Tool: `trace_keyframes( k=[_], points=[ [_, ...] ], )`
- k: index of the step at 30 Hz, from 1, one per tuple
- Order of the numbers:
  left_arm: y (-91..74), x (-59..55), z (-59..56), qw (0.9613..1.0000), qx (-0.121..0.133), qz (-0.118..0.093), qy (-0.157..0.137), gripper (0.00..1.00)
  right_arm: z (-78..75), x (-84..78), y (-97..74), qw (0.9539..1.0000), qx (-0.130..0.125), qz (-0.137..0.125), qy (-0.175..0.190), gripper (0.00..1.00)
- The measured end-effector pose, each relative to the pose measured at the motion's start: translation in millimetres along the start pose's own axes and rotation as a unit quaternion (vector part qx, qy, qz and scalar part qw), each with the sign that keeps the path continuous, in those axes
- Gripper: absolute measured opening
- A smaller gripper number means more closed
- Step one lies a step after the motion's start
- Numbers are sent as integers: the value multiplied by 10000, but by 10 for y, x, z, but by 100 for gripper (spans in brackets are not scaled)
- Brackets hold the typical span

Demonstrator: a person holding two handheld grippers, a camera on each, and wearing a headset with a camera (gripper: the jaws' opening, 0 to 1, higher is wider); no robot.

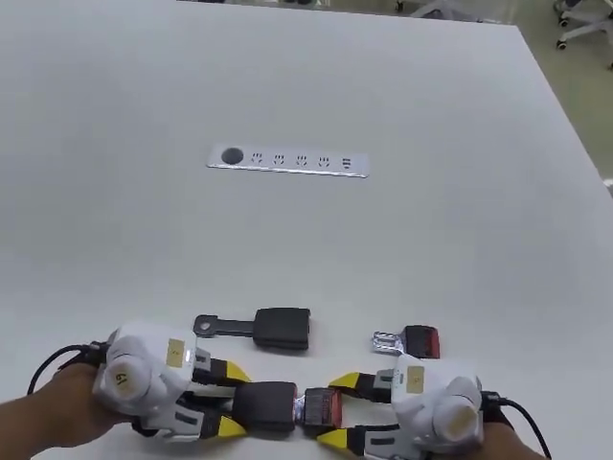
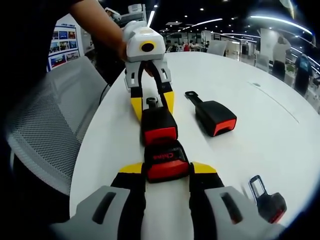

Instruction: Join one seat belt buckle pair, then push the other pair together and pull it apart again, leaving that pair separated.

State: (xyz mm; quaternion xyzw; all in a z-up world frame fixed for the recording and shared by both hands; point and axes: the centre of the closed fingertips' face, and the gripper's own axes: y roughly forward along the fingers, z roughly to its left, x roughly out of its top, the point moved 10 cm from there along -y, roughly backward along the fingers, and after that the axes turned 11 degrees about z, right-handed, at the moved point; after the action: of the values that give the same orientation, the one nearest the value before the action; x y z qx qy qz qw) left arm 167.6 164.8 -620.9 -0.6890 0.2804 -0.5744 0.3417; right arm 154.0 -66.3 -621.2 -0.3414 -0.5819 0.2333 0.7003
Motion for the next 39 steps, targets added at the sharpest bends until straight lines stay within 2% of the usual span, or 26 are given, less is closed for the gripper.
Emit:
trace_keyframes(
  k=[3, 10, 12, 17, 19, 20, 21, 23, 25, 27, 29, 32, 39],
  points=[
    [-5, 24, -6, 10000, 18, 38, 3, 31, 13, 3, 3, 10000, -46, 15, 58, 32],
    [-12, 98, -56, 9995, 132, 262, 150, 32, 19, 26, 15, 9996, -152, 216, -61, 33],
    [-19, 82, -44, 9991, 181, 336, 204, 32, 38, 41, 17, 9993, -222, 271, -102, 33],
    [5, 109, -40, 9984, 241, 479, 173, 33, 57, 52, 21, 9983, -357, 415, -186, 34],
    [38, 145, -32, 9980, 318, 530, 114, 38, 75, 76, 15, 9977, -417, 465, -246, 34],
    [44, 158, -36, 9977, 320, 581, 117, 41, 68, 82, 9, 9973, -488, 489, -237, 37],
    [40, 160, -60, 9975, 304, 623, 126, 45, 43, 85, -2, 9960, -744, 481, -118, 42],
    [46, 173, -75, 9978, 309, 585, 19, 54, 44, 81, -11, 9966, -684, 449, 8, 59],
    [22, 190, -81, 9983, 322, 494, -10, 63, 48, 100, -50, 9972, -632, 309, 253, 68],
    [-43, 241, -79, 9983, 384, 431, -69, 65, 49, 106, -88, 9970, -691, 266, 245, 67],
    [-51, 228, -64, 9981, 440, 416, -98, 66, 46, 94, -93, 9968, -693, 265, 288, 68],
    [-121, 268, -61, 9977, 524, 385, -167, 68, 63, 102, -114, 9968, -699, 237, 301, 69],
    [-278, 350, -62, 9964, 751, 349, -176, 69, 69, 138, -216, 9966, -765, 104, 296, 69]
  ],
)
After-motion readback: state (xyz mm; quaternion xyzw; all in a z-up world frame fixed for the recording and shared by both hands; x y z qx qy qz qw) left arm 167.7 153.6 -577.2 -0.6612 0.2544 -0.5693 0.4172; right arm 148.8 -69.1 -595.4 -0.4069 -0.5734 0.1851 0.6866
